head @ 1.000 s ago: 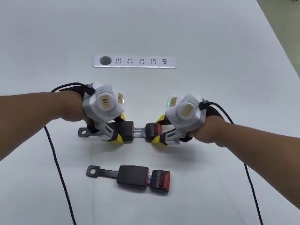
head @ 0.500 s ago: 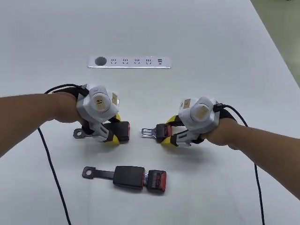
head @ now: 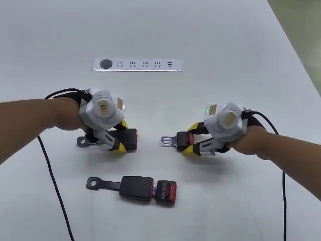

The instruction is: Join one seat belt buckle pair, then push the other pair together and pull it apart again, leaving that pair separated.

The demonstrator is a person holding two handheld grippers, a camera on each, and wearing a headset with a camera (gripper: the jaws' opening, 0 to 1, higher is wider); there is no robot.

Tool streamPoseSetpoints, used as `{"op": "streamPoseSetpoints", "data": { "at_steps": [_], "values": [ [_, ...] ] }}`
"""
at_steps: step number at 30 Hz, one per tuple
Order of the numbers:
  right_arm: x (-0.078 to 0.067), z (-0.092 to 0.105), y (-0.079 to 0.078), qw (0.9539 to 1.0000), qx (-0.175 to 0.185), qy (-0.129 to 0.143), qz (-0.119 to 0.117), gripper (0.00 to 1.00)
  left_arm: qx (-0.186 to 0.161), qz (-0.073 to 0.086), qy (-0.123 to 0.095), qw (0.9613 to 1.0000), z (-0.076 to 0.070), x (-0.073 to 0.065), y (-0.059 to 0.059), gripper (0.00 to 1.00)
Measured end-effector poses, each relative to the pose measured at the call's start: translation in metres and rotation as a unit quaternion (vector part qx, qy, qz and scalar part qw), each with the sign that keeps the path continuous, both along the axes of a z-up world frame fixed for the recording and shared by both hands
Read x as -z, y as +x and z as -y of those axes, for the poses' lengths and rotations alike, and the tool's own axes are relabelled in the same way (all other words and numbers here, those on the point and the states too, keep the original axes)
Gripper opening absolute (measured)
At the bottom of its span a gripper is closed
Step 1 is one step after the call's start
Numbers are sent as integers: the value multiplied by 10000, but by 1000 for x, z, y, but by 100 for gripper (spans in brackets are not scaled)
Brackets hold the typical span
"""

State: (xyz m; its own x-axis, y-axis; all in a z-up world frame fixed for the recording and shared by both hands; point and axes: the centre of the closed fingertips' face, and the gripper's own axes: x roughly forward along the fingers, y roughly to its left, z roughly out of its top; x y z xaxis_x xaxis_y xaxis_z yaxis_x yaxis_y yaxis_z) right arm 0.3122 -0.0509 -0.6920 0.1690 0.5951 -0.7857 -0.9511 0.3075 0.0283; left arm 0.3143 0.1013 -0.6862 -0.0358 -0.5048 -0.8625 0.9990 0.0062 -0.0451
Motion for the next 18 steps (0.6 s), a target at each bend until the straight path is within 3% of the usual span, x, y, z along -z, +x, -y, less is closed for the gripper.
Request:
{"op": "streamPoseSetpoints", "data": {
  "at_steps": [18],
  "values": [
    [0, 30, 3, 9999, 74, -103, -67, 34, -3, -2, 23, 10000, 1, -2, -2, 36]
  ]
}}
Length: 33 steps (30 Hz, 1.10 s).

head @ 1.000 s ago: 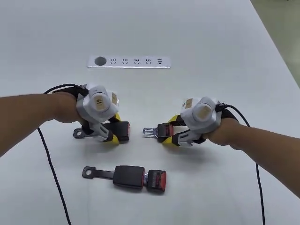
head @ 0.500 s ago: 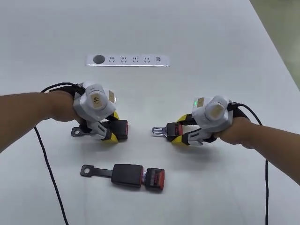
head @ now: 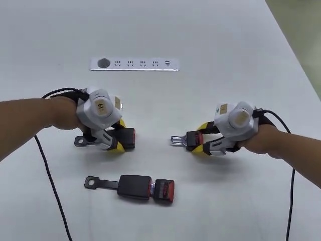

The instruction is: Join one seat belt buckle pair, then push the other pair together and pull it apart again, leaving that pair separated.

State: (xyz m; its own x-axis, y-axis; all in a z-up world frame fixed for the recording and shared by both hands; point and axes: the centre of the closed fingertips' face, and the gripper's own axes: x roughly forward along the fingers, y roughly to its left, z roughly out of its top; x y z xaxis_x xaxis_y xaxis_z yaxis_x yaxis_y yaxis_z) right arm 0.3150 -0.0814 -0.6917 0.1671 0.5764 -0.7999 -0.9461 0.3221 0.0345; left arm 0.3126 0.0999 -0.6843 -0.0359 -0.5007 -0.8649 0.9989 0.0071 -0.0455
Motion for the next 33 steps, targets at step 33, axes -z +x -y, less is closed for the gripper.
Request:
{"op": "streamPoseSetpoints", "data": {
  "at_steps": [33],
  "values": [
    [-22, 10, 15, 9863, 1439, 494, 640, 63, -1225, 355, -200, 9916, -9, -14, 20, 67]
  ]
}}
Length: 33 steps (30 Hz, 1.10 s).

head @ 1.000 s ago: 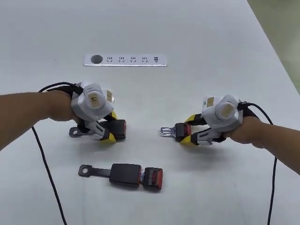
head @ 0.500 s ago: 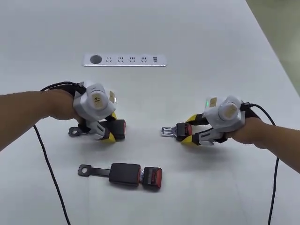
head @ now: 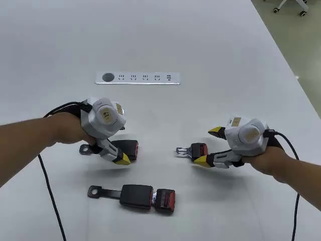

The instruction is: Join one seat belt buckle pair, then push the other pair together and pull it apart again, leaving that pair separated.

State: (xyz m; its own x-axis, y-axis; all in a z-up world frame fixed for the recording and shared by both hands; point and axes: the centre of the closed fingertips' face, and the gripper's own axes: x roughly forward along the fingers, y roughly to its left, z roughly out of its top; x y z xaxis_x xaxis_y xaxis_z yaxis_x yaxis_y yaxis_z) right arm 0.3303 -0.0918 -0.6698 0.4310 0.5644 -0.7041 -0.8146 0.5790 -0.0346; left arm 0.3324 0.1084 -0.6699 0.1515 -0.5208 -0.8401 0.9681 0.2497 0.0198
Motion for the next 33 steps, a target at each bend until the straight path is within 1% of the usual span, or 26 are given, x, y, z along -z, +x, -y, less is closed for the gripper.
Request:
{"op": "streamPoseSetpoints", "data": {
  "at_steps": [1, 2, 3, 5, 6, 7, 8, 9, 11, 12, 13, 14, 15, 17, 18, 19, 20, 21, 23, 24, 26, 28, 30, 31, 32, 33],
  "values": [
    [-1, 0, 2, 9999, 121, 32, 50, 66, -43, 79, -66, 9999, -2, 0, 4, 68],
    [-2, 1, 4, 9996, 259, 62, 121, 68, -200, 197, -138, 9995, -5, -3, 8, 70],
    [-4, 2, 5, 9990, 399, 70, 192, 70, -438, 240, -259, 9984, -3, -10, 10, 72],
    [-12, 1, 5, 9971, 671, 125, 352, 73, -772, 341, -709, 9939, 0, -22, 14, 76],
    [-16, -1, 6, 9957, 788, 193, 449, 75, -914, 334, -848, 9916, -1, -26, 15, 81],
    [-20, -2, 6, 9941, 901, 286, 524, 75, -1073, 309, -813, 9904, -3, -30, 13, 85],
    [-24, -3, 4, 9916, 1079, 443, 557, 75, -1315, 370, -804, 9874, -8, -35, 15, 88],
    [-27, -4, 3, 9905, 1159, 471, 564, 75, -1393, 426, -838, 9858, -10, -38, 16, 90],
    [-33, -7, 0, 9891, 1240, 474, 639, 77, -1551, 565, -1031, 9809, -14, -45, 15, 88],
    [-33, -8, 1, 9873, 1337, 523, 687, 78, -1599, 570, -964, 9808, -18, -45, 14, 88],
    [-37, -9, 1, 9849, 1432, 621, 746, 78, -1692, 620, -1024, 9783, -20, -52, 11, 89],
    [-45, -15, -6, 9824, 1504, 786, 777, 79, -1755, 611, -1060, 9769, -23, -52, 9, 89],
    [-47, -17, -8, 9813, 1543, 835, 788, 81, -1828, 602, -1121, 9749, -26, -52, 5, 90],
    [-52, -18, -14, 9804, 1591, 791, 848, 83, -1947, 675, -1122, 9721, -30, -55, 1, 92],
    [-49, -17, -13, 9794, 1638, 822, 847, 84, -2088, 654, -1137, 9691, -34, -57, -2, 92],
    [-50, -20, -17, 9782, 1686, 930, 774, 84, -2314, 574, -1218, 9635, -38, -59, -4, 93],
    [-55, -24, -27, 9777, 1706, 960, 760, 84, -2363, 549, -1266, 9618, -39, -61, -7, 94],
    [-57, -24, -30, 9771, 1725, 943, 809, 85, -2375, 632, -1318, 9603, -43, -65, -10, 94],
    [-57, -21, -30, 9743, 1836, 976, 864, 86, -2456, 658, -1384, 9572, -46, -69, -16, 94],
    [-59, -21, -32, 9731, 1886, 1012, 852, 87, -2577, 618, -1451, 9533, -50, -72, -21, 95],
    [-63, -19, -35, 9707, 1974, 1017, 922, 90, -2707, 631, -1577, 9475, -53, -79, -27, 96],
    [-67, -21, -42, 9684, 2035, 1079, 955, 94, -2894, 613, -1677, 9404, -63, -82, -36, 99],
    [-71, -24, -53, 9677, 2068, 1054, 982, 96, -2910, 755, -1752, 9375, -69, -87, -42, 100],
    [-73, -24, -55, 9668, 2086, 1087, 1001, 96, -2956, 731, -1848, 9344, -70, -94, -50, 100],
    [-74, -23, -57, 9658, 2114, 1114, 1009, 97, -3014, 655, -1885, 9324, -72, -94, -55, 100],
    [-76, -25, -62, 9654, 2127, 1122, 1008, 97, -3041, 604, -1880, 9320, -78, -91, -60, 100]
  ]
}}
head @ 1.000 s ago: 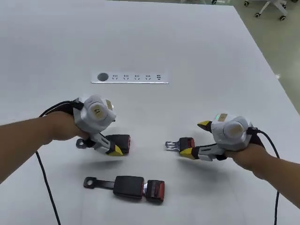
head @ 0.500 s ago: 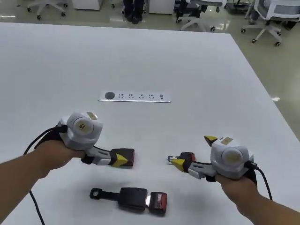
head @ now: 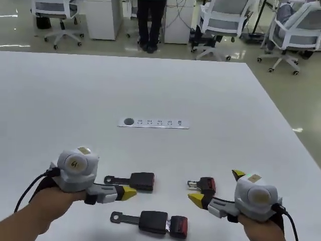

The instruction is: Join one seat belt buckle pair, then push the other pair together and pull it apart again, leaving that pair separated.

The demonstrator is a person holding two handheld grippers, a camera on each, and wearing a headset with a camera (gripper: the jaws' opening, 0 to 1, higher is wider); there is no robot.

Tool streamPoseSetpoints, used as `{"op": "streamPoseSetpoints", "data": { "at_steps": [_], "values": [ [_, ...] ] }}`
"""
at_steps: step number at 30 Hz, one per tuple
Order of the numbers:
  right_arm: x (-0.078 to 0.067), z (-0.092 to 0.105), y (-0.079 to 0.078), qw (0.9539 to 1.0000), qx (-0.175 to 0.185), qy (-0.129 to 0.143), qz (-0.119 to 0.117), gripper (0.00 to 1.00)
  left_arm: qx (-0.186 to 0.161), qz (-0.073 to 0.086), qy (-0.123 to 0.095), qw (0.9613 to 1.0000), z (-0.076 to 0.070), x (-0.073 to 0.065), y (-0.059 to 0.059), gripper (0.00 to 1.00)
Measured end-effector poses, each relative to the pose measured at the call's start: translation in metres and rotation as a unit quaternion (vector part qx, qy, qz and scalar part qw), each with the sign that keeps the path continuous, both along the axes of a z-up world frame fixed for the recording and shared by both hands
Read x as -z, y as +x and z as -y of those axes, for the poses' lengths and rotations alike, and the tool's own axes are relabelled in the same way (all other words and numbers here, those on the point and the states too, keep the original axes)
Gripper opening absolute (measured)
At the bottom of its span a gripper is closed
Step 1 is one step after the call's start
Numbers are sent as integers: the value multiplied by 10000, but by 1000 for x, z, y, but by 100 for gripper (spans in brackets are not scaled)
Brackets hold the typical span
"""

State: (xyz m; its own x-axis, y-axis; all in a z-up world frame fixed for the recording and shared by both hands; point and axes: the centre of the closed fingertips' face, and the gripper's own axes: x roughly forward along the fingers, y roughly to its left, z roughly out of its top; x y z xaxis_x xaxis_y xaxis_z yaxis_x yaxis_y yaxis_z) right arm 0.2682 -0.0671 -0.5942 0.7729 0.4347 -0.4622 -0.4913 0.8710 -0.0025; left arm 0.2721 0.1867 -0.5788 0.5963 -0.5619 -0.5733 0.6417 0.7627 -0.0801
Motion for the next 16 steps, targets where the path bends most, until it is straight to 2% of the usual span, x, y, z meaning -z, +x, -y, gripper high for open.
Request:
{"op": "streamPoseSetpoints", "data": {
  "at_steps": [5, 8, 10, 12, 14, 16],
  "values": [
    [-9, -10, -25, 10000, -39, -9, 52, 100, -86, 83, -136, 9998, -17, -4, -23, 100],
    [-12, -11, -32, 9999, -67, -38, 87, 100, -90, 118, -211, 9997, -26, -10, -35, 100],
    [-15, -14, -41, 9999, -111, -74, 101, 100, 60, 168, -254, 9995, -29, -15, -46, 100],
    [-18, -18, -50, 9997, -189, -17, 121, 100, 143, 236, -398, 9988, -30, -21, -57, 100],
    [-17, -20, -57, 9996, -262, -5, 132, 100, 113, 314, -385, 9987, -37, -26, -64, 100],
    [-16, -21, -63, 9994, -309, -100, 156, 100, 111, 290, -462, 9984, -46, -25, -70, 100]
  ]
}}
